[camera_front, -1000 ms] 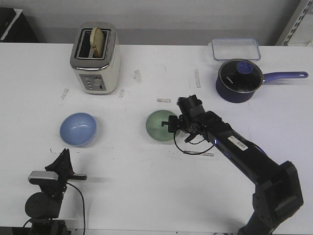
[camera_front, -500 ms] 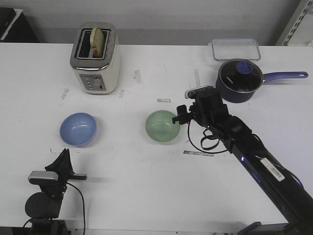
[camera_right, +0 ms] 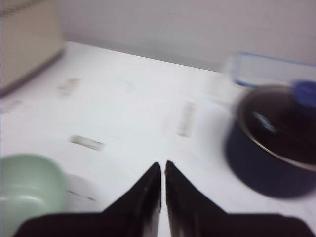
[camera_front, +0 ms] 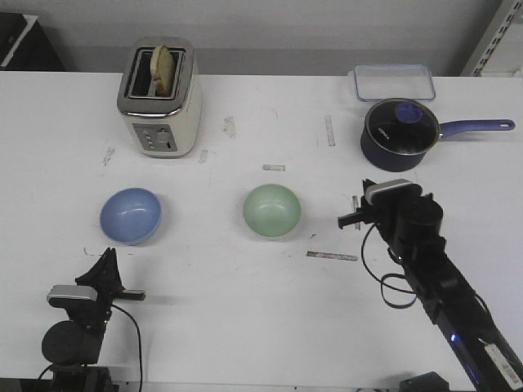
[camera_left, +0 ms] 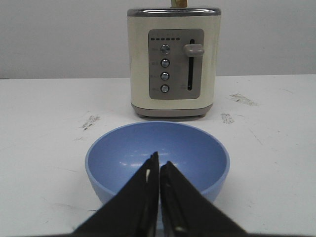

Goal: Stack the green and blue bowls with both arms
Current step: 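Release the green bowl and retract the right gripper to rest, then reach the left gripper forward to the rim of the light blue bowl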

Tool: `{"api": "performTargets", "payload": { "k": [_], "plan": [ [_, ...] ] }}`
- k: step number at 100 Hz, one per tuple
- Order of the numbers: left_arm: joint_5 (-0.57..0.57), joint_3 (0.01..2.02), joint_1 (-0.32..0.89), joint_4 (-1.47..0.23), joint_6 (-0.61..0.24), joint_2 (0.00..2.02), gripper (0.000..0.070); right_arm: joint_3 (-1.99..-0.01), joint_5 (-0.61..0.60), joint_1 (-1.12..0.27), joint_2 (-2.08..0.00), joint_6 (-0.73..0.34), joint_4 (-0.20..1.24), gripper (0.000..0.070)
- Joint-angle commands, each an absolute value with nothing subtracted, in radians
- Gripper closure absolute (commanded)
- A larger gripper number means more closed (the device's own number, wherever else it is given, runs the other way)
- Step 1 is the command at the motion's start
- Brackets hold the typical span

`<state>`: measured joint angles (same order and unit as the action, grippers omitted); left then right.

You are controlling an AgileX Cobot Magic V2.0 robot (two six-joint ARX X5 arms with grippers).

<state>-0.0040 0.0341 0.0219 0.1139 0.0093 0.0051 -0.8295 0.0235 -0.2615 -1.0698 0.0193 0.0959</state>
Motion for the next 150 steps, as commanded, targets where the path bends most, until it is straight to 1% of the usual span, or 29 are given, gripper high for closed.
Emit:
{"api": "performTargets", "payload": {
  "k": [1, 15, 30, 38, 57, 74, 102, 117, 150],
  "plan": [
    [-0.004, 0.012, 0.022, 0.129, 0.007, 0.003, 0.0698, -0.79, 0.026, -0.228, -1.029, 0.026, 0.082, 0.0695],
    [-0.004, 0.012, 0.022, 0.128, 0.007, 0.003, 0.0698, -0.678, 0.027, -0.146, -0.908, 0.026, 0.071, 0.0695],
    [-0.004, 0.012, 0.022, 0.129, 0.007, 0.003, 0.0698, -0.54, 0.027, -0.083, -0.764, 0.026, 0.003, 0.0695],
    [-0.004, 0.012, 0.022, 0.129, 0.007, 0.003, 0.0698, -0.473, 0.027, -0.066, -0.682, 0.026, -0.017, 0.0695],
    [-0.004, 0.012, 0.022, 0.128, 0.007, 0.003, 0.0698, -0.365, 0.027, -0.06, -0.484, 0.026, -0.007, 0.0695],
    [-0.004, 0.012, 0.022, 0.128, 0.007, 0.003, 0.0698, -0.356, 0.026, -0.06, -0.324, 0.026, 0.083, 0.0695],
    [-0.004, 0.012, 0.022, 0.129, 0.007, 0.003, 0.0698, -0.357, 0.027, -0.06, -0.15, 0.027, 0.075, 0.0695],
    [-0.004, 0.012, 0.022, 0.129, 0.007, 0.003, 0.0698, -0.357, 0.027, -0.06, -0.11, 0.027, 0.073, 0.0695],
    [-0.004, 0.012, 0.022, 0.129, 0.014, 0.003, 0.0698, -0.357, 0.027, -0.06, -0.106, 0.027, 0.053, 0.0695]
  ]
}}
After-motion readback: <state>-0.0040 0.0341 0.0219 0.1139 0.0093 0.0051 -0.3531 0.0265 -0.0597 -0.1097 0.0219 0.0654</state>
